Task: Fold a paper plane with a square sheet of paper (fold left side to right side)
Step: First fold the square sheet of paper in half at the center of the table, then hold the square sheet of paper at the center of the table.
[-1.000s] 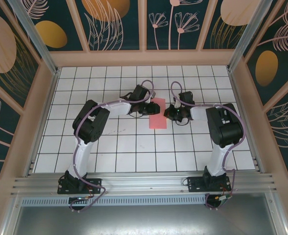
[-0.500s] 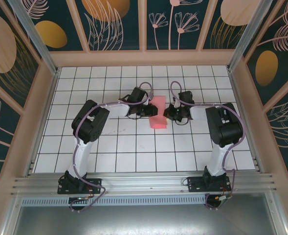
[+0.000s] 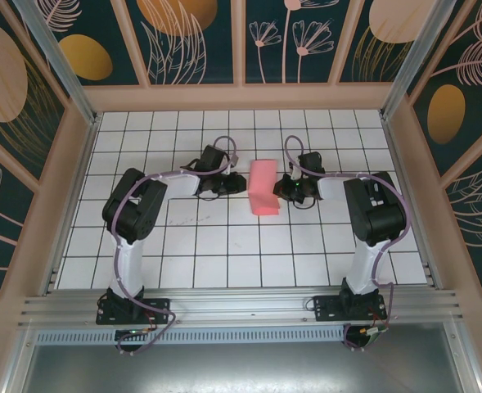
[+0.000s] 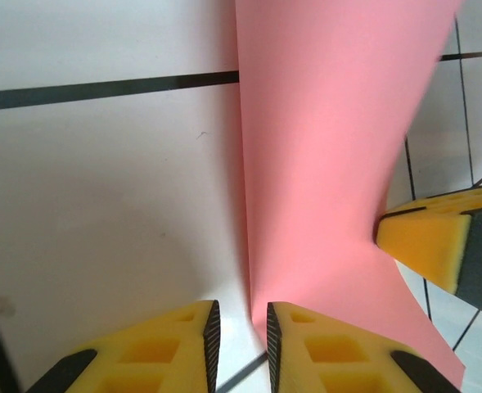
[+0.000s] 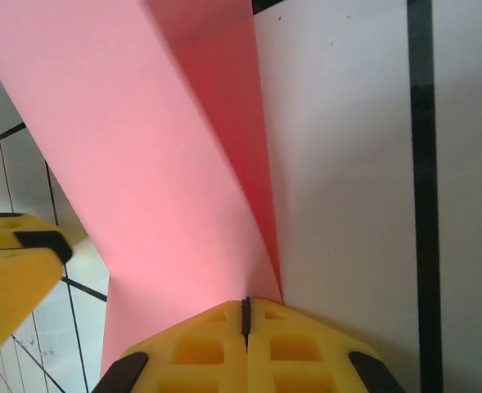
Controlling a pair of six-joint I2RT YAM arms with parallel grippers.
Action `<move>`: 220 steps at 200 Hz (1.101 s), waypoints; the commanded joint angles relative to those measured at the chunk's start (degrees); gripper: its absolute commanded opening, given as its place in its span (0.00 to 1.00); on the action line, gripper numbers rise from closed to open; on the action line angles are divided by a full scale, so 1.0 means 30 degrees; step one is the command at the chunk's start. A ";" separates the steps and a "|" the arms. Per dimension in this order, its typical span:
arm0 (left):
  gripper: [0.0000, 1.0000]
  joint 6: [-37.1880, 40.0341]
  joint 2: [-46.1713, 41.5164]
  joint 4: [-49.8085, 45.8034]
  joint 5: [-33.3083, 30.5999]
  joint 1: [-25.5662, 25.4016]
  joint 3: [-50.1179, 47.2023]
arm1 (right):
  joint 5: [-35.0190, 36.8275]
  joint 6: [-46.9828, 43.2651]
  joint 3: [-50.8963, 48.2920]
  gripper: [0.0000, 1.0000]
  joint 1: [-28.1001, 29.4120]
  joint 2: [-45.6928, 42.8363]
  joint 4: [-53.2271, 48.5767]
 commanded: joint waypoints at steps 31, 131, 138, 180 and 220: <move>0.24 -0.0428 -0.0329 0.2241 0.1773 -0.0818 0.0695 | 0.0889 -0.0478 -0.0200 0.01 0.0242 0.0876 -0.1844; 0.24 -0.0403 0.3051 0.1459 0.1547 -0.1596 0.2928 | 0.0822 -0.0419 -0.0202 0.01 0.0380 0.0949 -0.1735; 0.25 -0.0370 0.3148 0.1357 0.1553 -0.1622 0.2904 | 0.0801 -0.0419 -0.0229 0.01 0.0391 0.0938 -0.1767; 0.25 -0.0227 0.3166 0.1135 0.1459 -0.1649 0.2284 | 0.0801 -0.0447 -0.0173 0.01 0.0393 0.0805 -0.1657; 0.25 -0.0123 0.3156 0.0856 0.1105 -0.1648 0.1840 | 0.0326 -0.0537 0.0086 0.02 0.0215 -0.0589 -0.0335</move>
